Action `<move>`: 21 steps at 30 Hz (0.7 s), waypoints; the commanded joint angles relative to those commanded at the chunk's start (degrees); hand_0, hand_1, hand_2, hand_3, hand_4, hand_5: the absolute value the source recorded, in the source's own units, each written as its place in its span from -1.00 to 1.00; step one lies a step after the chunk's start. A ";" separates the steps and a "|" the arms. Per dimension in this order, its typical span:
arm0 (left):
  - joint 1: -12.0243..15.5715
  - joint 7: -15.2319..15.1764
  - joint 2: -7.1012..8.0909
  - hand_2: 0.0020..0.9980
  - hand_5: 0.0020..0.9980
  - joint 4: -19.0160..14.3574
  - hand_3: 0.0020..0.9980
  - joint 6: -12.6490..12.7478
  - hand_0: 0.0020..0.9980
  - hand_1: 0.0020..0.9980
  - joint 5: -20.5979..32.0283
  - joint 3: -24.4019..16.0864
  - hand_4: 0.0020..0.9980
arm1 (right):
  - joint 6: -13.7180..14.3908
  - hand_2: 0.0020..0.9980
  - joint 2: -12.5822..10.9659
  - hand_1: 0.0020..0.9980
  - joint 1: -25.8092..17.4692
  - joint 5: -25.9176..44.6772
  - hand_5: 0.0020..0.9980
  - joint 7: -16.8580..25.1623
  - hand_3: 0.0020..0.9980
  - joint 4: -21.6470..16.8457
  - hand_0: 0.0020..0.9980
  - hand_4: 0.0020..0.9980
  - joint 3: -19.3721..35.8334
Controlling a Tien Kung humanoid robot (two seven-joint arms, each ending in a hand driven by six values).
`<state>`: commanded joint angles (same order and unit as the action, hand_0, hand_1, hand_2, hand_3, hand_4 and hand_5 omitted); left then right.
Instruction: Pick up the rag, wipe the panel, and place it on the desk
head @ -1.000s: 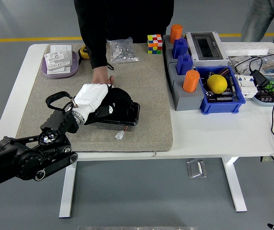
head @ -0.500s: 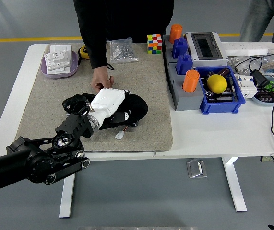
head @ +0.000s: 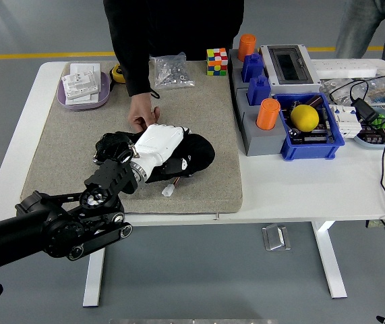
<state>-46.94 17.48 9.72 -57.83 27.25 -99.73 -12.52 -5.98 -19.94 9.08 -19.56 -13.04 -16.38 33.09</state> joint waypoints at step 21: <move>2.78 -0.52 5.08 0.04 -1.00 5.75 -0.07 -0.13 -0.55 -0.74 -1.25 -7.74 -0.63 | 0.17 0.43 0.43 0.32 -0.27 -0.27 0.13 0.03 0.28 0.05 0.56 1.00 1.24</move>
<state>-44.15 16.96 14.80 -52.08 27.12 -100.97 -20.26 -5.81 -19.51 8.81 -19.83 -13.01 -16.33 34.34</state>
